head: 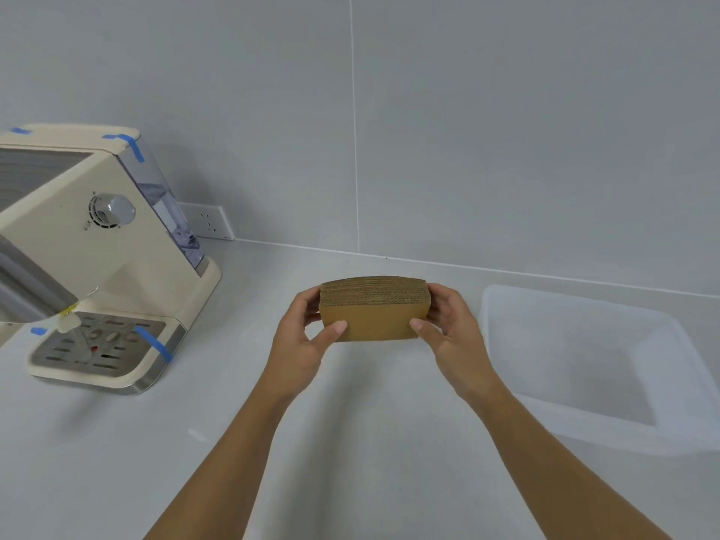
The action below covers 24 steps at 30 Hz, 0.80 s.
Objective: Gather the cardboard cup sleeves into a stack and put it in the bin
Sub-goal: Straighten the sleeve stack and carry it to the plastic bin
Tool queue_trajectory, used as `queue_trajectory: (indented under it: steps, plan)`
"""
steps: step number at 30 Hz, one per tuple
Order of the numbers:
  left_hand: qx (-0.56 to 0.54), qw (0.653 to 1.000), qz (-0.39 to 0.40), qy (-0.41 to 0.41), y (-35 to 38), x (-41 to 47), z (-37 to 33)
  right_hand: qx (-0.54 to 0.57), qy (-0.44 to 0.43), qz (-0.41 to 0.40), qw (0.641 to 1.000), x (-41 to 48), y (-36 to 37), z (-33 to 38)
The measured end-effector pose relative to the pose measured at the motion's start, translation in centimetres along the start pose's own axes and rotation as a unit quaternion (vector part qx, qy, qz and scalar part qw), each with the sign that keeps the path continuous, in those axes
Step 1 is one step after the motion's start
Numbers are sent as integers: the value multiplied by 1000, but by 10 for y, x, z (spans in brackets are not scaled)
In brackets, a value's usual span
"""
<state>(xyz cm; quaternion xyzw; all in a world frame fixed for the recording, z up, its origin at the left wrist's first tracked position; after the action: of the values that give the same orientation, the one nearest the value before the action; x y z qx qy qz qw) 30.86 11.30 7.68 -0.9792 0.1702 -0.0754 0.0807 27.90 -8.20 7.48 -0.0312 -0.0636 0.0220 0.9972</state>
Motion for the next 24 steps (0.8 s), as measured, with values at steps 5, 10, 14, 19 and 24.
queue_trajectory:
  steps: [5, 10, 14, 19, 24]
  plan:
    - [-9, 999, 13, 46, 22, 14, -47, 3, -42, -23, 999, -6, -32, 40]
    - [-16, 997, 37, 69, 62, 25, -77, -1, -69, -65, 995, -28, -76, 66]
    - [-20, 994, 68, 82, 105, 30, -93, -6, -69, -103, 992, -53, -115, 72]
    - [-20, 992, 97, 74, 158, 34, -99, -6, -55, -151, 987, -83, -160, 71]
    - [-21, 992, 118, 49, 202, 37, -95, 5, -27, -176, 984, -106, -196, 60]
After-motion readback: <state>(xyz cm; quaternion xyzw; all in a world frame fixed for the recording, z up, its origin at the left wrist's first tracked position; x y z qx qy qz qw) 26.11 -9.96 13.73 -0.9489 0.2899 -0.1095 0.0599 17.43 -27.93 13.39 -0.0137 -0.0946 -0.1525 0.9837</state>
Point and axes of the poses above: each hand's wrist, its own x-axis towards the middle knuckle, its own y-axis out of the palm, z = x × y, the point moved 10 cm from there along x, towards the middle knuckle, and after that the axes turned 11 degrees about z, right-handed, at the moved point
